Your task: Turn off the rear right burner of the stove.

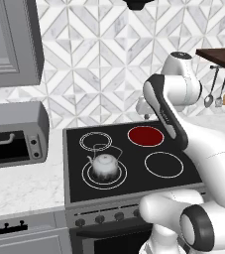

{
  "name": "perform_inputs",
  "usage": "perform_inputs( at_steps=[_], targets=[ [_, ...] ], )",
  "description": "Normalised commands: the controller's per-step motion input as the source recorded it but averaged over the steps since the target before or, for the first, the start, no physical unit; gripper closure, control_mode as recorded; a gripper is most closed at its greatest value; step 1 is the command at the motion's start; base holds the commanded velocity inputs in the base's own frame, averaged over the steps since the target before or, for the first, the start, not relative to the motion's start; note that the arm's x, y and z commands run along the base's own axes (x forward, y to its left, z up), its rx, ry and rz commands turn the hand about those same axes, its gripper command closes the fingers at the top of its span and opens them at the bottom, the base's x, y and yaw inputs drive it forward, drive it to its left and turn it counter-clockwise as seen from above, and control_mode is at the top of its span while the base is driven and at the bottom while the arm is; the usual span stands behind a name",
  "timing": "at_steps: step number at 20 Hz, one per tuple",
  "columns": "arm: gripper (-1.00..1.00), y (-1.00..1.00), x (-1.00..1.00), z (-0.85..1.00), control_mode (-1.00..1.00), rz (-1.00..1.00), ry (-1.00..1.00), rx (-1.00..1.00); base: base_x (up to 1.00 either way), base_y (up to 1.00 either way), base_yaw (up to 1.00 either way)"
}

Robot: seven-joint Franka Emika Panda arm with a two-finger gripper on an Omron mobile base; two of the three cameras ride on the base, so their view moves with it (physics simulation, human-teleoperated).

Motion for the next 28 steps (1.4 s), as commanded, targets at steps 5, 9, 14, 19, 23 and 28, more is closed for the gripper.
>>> perform_inputs(
  at_steps=[5,9,14,19,23,28],
  targets=[
    [-1.0,0.0,-0.35,0.0,-1.0,0.0,-0.04,-0.01,0.0,0.0,0.0],
    [-1.0,0.0,-0.44,0.0,-1.0,0.0,-0.05,-0.01,0.0,0.0,0.0],
    [-1.0,0.0,-0.28,0.0,-1.0,0.0,-0.03,-0.01,0.0,0.0,0.0],
    [-1.0,0.0,0.0,0.0,-1.0,0.0,0.0,0.0,0.0,0.0,0.0],
    [-1.0,0.0,0.0,0.0,1.0,0.0,0.0,0.0,-0.07,0.0,0.0],
    [-1.0,0.0,0.0,0.0,1.0,0.0,0.0,0.0,-0.16,0.0,0.0]
  ],
)
